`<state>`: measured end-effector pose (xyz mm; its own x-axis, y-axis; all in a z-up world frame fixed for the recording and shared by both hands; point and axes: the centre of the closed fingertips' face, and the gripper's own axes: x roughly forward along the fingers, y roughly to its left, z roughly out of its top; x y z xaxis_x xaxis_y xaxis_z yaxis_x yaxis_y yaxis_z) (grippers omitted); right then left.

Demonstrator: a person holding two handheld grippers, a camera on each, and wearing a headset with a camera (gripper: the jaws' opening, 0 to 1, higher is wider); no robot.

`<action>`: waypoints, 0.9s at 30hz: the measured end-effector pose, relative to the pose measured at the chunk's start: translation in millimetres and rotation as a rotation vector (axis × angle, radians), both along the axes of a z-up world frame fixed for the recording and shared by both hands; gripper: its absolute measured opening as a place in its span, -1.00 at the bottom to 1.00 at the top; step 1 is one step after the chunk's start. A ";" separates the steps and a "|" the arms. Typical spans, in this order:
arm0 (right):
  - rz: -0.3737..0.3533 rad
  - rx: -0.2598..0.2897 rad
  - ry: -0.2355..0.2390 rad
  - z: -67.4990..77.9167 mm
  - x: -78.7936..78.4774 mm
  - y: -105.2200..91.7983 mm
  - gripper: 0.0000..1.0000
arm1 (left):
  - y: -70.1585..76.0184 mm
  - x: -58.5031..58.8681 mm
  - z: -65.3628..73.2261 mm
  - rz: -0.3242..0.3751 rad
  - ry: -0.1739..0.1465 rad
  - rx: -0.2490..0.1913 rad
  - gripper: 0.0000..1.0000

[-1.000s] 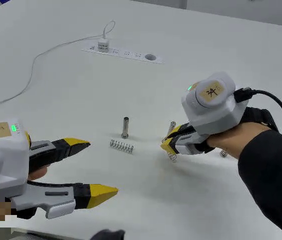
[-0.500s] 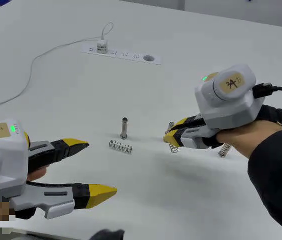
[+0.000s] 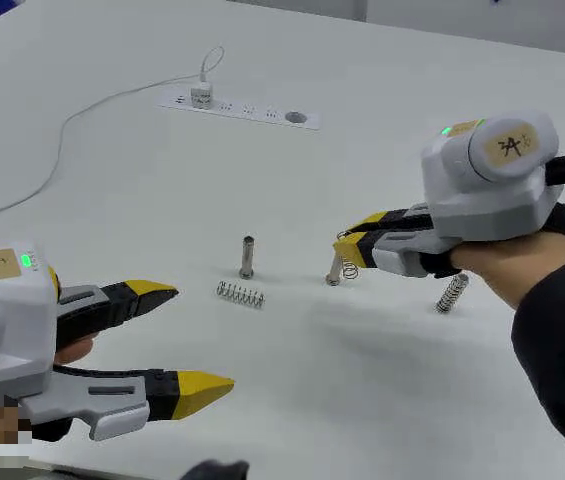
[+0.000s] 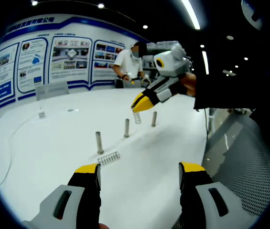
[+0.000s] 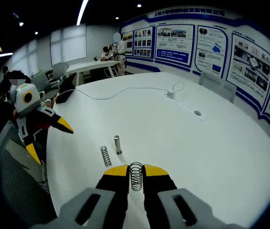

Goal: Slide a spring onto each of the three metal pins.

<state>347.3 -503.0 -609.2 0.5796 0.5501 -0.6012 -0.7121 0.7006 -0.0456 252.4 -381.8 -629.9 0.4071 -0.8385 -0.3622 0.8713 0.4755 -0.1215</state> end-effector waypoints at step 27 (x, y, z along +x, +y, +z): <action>-0.104 0.121 -0.069 2.8 31.9 -5.0 -0.76 | 1.8 0.0 -3.7 0.008 0.016 0.006 0.35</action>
<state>379.1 -508.0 -606.3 0.6750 0.5509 -0.4909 -0.6333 0.7739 -0.0022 252.4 -380.0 -633.6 0.4077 -0.8331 -0.3738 0.8657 0.4828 -0.1320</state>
